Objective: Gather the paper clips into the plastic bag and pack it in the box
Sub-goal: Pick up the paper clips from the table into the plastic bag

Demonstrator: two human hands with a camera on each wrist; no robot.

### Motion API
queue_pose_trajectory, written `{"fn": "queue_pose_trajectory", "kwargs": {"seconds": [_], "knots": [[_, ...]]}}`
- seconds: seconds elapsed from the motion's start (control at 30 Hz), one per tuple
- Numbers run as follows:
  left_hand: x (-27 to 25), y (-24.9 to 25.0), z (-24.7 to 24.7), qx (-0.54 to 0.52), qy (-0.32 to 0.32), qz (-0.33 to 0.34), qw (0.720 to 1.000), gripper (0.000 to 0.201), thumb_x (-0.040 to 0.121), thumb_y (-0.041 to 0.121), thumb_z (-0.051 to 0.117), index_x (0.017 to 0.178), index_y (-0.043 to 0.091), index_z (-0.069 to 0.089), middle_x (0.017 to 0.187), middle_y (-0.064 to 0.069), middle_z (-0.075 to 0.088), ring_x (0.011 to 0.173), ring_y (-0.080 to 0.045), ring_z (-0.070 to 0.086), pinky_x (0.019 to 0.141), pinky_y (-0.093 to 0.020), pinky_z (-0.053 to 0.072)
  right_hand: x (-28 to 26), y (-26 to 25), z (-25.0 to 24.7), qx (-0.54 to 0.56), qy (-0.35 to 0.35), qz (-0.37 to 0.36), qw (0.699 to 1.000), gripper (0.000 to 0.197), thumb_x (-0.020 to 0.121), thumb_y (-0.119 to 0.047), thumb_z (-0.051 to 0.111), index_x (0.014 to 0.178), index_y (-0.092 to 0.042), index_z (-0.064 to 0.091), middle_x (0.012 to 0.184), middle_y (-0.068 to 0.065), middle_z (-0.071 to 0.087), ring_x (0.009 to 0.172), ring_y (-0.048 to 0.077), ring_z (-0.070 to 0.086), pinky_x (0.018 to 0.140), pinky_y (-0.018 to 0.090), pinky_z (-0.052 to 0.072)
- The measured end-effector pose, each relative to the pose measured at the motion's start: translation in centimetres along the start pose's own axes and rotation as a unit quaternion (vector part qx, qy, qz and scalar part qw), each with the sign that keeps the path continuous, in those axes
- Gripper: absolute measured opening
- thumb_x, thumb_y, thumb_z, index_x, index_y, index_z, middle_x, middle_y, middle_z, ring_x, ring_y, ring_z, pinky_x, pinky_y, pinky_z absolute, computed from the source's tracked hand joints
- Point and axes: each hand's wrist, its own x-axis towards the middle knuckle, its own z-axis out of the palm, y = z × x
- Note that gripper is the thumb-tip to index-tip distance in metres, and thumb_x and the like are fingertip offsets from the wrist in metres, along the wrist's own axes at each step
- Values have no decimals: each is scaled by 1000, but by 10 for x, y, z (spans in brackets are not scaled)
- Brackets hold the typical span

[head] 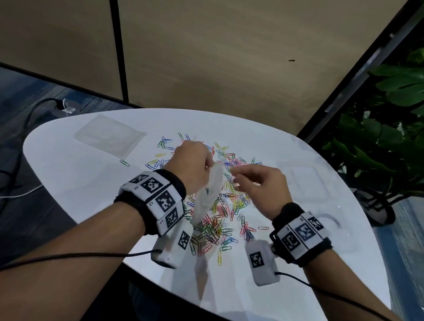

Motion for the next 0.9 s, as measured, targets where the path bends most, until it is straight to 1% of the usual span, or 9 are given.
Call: {"fn": "queue_pose_trajectory", "kwargs": {"seconds": [0.07, 0.13, 0.2, 0.27, 0.43, 0.57, 0.7, 0.77, 0.9], "knots": [[0, -1, -3, -3, -2, -5, 1000, 22, 91, 3, 62, 99, 11, 81, 98, -9, 77, 89, -25, 74, 87, -32, 61, 1, 30, -13, -130, -47, 103, 985, 27, 83, -16, 76, 108, -24, 70, 107, 7, 72, 87, 20, 72, 77, 38, 62], [0, -5, -7, 0, -1, -8, 1000, 22, 91, 4, 62, 101, 10, 80, 99, -9, 77, 87, -24, 74, 86, -31, 61, -8, 66, -17, -318, -169, 245, 900, 81, 72, -35, 84, 142, -22, 44, 133, 12, 57, 106, 28, 66, 89, 44, 58], [2, -10, -10, 6, -3, -7, 1000, 22, 90, 5, 63, 100, 10, 81, 98, -8, 78, 87, -23, 74, 81, -27, 58, -24, 90, -10, -401, -239, 317, 825, 121, 63, -48, 87, 154, -20, 13, 149, 16, 34, 124, 33, 54, 99, 47, 51], [3, -14, -13, 8, -14, -5, 1000, 21, 90, 6, 63, 98, 11, 82, 97, -7, 79, 87, -23, 72, 75, -23, 52, -36, 102, 1, -410, -234, 296, 830, 130, 59, -53, 87, 155, -21, 5, 149, 15, 23, 131, 34, 46, 104, 45, 46], [1, -19, -16, 11, -39, 3, 999, 21, 92, 8, 63, 104, 9, 80, 103, -8, 76, 84, -19, 65, 87, -30, 58, -43, 98, 39, -369, -197, 163, 894, 101, 70, -47, 81, 150, -24, 24, 135, 7, 34, 120, 27, 49, 104, 37, 46], [-2, -21, -17, 24, -44, 17, 999, 20, 93, 9, 64, 104, 10, 80, 103, -7, 77, 89, -19, 67, 82, -25, 54, -40, 90, 66, -424, -202, 61, 881, 61, 89, -33, 66, 144, -29, 42, 144, 10, 36, 129, 30, 42, 109, 42, 42], [-2, -22, -19, 28, -45, 19, 998, 20, 93, 9, 64, 105, 10, 80, 103, -7, 76, 84, -16, 61, 79, -22, 50, -30, 90, 75, -449, -173, -12, 877, 30, 93, -8, 58, 120, -16, 67, 116, 10, 60, 101, 26, 62, 94, 33, 53], [-3, -22, -19, 31, -46, 20, 998, 21, 93, 9, 64, 106, 11, 80, 104, -7, 76, 84, -15, 60, 78, -22, 49, -25, 89, 68, -428, -149, 3, 892, 27, 92, -4, 57, 109, -15, 74, 105, 8, 67, 92, 23, 65, 89, 28, 54], [-2, -20, -18, 31, -50, 16, 998, 21, 94, 11, 63, 109, 11, 78, 107, -7, 74, 85, -17, 62, 82, -24, 52, -8, 83, 36, -245, -46, 156, 956, 14, 86, -10, 71, 98, -13, 78, 92, 3, 76, 83, 16, 69, 85, 23, 54]]}}
